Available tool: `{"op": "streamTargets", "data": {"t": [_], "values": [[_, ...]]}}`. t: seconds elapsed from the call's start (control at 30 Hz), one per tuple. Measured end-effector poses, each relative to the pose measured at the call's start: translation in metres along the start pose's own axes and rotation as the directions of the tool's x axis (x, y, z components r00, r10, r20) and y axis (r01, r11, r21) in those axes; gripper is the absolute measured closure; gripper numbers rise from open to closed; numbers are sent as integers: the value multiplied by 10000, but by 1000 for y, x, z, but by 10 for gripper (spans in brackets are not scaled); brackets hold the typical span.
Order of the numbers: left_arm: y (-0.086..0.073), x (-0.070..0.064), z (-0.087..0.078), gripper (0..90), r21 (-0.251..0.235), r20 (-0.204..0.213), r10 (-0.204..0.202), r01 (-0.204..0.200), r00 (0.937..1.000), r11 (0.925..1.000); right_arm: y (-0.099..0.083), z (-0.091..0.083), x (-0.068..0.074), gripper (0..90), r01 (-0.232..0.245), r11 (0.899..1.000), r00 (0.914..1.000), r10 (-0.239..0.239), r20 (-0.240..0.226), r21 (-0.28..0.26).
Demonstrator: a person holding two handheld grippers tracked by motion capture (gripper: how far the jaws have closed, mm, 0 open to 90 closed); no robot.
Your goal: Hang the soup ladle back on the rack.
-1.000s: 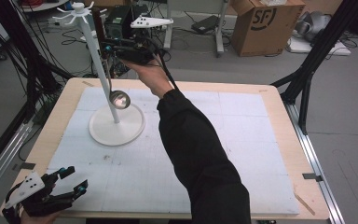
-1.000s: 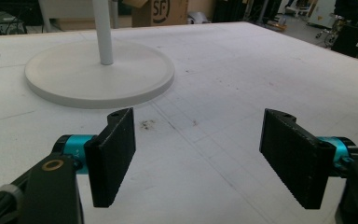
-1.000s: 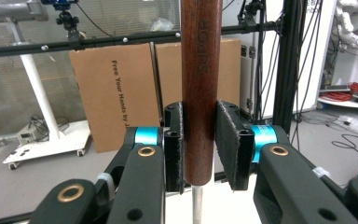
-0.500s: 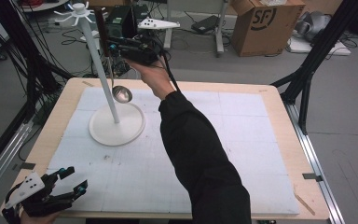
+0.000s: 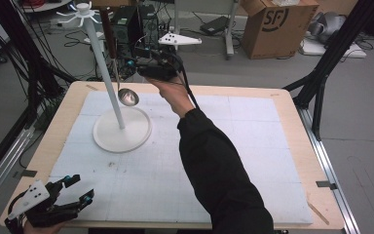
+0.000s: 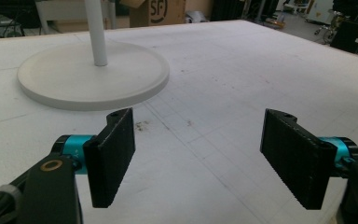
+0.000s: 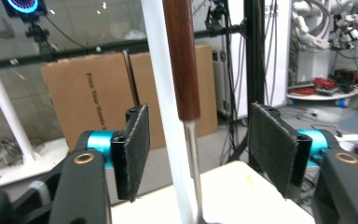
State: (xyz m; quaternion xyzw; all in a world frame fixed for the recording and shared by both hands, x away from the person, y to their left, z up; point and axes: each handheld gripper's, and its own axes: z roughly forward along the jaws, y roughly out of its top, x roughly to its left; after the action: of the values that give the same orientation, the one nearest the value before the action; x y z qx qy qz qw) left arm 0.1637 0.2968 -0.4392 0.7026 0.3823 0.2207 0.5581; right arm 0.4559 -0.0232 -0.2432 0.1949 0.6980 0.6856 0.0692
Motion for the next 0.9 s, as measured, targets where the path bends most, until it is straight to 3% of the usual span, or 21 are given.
{"op": "streamTargets", "data": {"t": [0.07, 0.4, 0.9], "values": [[0, -1, 1, 264, -24, 38, 15, -15, 10000, 10000, -3, -9, 3, 391, 257, 9997, 9996, -256, 147, -10], [3, -7, 8, 257, 54, 179, 182, -183, 9997, 9998, -27, -55, 11, 305, 348, 9994, 9964, -347, 770, 2], [4, -14, 17, 254, 137, 389, 401, -407, 9984, 9991, -55, -119, 19, 257, 665, 9973, 9811, -713, 1796, 324]]}}
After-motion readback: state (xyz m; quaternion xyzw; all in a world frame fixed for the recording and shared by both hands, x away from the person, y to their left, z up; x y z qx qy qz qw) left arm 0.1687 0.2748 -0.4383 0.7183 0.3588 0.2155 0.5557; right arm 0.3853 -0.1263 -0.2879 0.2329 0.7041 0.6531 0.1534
